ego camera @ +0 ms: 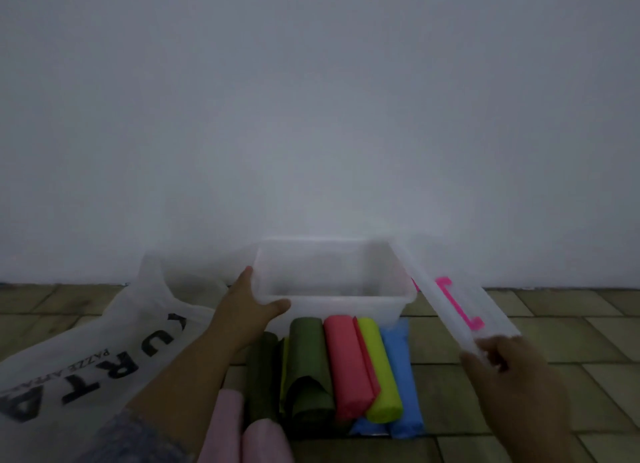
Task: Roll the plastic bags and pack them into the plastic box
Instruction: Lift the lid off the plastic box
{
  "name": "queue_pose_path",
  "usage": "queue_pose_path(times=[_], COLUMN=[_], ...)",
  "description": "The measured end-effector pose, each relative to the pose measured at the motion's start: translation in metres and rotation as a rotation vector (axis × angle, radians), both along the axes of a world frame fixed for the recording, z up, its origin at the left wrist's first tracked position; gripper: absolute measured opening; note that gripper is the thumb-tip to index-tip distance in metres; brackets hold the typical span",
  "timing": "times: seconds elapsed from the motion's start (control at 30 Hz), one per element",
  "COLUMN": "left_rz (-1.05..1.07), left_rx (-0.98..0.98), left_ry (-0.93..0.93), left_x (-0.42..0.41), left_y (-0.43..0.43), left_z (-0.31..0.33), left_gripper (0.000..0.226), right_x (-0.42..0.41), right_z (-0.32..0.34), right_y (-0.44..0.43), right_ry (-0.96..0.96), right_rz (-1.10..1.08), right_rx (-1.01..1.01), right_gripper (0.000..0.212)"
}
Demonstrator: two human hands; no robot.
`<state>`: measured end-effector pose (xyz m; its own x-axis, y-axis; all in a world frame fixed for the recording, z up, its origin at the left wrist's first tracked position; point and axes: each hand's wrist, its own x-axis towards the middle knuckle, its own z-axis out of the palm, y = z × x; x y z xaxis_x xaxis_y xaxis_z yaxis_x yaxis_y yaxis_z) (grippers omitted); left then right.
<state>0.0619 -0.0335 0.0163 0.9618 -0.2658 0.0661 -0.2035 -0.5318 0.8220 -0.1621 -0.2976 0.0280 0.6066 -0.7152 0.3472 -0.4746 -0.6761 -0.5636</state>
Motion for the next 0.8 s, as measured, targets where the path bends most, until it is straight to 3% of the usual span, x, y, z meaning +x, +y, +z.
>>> queue_pose_path(times=[0.17, 0.43, 0.63, 0.7, 0.8], left_rz=[0.015, -0.001, -0.015, -0.023, 0.030], left_rx=[0.030, 0.045, 0.053, 0.063, 0.044], left_ry=[0.000, 0.017, -0.058, -0.099, -0.138], left_x=[-0.001, 0.001, -0.018, -0.031, -0.062], left_y=[-0.002, 0.001, 0.001, 0.011, 0.048], left_z=[0.001, 0.003, 0.012, 0.022, 0.027], left_gripper=[0.100, 0.096, 0.098, 0.093, 0.067], right_x=[0.028, 0.056, 0.053, 0.046, 0.017], right_z=[-0.047, -0.066, -0.044, -0.036, -0.030], right_y=[0.000, -0.008, -0.015, -0.010, 0.019], right_ry=[0.307, 0.483, 0.579, 0.543, 0.102], right_rz=[-0.051, 0.038, 0.154, 0.197, 0.164], right_rx=[0.016, -0.064, 0.271, 0.217, 0.115], right_gripper=[0.023, 0.031, 0.031, 0.038, 0.025])
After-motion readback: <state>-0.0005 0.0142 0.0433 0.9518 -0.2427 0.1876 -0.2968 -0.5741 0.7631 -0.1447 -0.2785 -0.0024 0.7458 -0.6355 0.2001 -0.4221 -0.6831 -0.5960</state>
